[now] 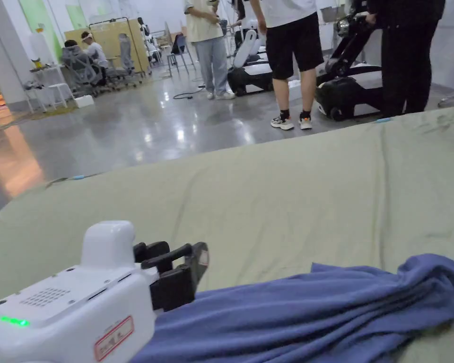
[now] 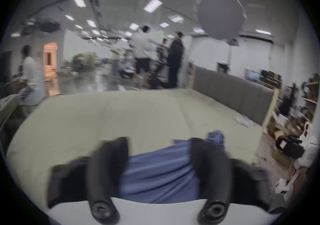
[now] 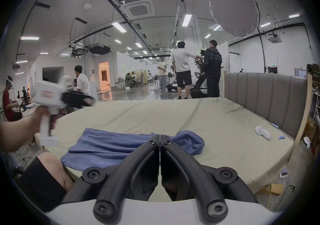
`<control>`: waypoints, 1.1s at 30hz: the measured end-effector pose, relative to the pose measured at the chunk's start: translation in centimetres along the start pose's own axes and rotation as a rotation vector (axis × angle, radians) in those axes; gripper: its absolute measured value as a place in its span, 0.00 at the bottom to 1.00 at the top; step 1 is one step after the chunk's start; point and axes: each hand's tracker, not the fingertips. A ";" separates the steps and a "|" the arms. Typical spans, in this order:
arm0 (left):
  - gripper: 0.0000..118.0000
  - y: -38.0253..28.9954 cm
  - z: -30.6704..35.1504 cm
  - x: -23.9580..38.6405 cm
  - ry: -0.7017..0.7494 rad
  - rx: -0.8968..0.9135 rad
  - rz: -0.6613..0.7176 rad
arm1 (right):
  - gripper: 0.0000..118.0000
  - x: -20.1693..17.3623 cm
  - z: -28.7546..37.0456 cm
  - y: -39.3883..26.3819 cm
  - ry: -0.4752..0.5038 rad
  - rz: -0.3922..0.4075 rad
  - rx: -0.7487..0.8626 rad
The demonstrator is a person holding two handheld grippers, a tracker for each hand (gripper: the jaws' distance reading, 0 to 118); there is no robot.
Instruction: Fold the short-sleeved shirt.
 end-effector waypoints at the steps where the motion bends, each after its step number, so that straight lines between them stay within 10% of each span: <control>1: 0.00 -0.7 2.3 -2.5 0.083 0.019 0.011 | 0.04 -0.5 -0.9 0.0 0.012 -0.004 -0.005; 9: 0.00 -9.2 9.2 -13.5 0.288 -0.089 0.271 | 0.04 -4.7 -6.1 -0.4 0.072 -0.021 -0.085; 17: 0.01 -7.4 -1.2 -16.4 0.216 -0.125 0.214 | 0.04 -6.3 -8.2 -1.2 0.053 0.047 -0.165; 20: 0.87 -6.0 -8.1 -19.3 0.187 -0.163 0.192 | 0.04 -6.1 -8.7 -1.6 0.025 0.038 -0.190; 21: 1.00 -5.7 -10.1 -20.0 0.217 -0.255 0.192 | 0.04 -5.9 -8.9 -1.7 0.016 0.031 -0.205; 31: 0.99 -9.6 -19.8 -21.3 0.333 -0.527 0.195 | 0.04 -5.2 -11.1 -2.1 0.003 0.034 -0.253; 33: 0.62 -8.9 -18.4 -19.3 0.350 -0.467 0.144 | 0.04 -5.3 -11.3 -2.1 0.011 0.033 -0.249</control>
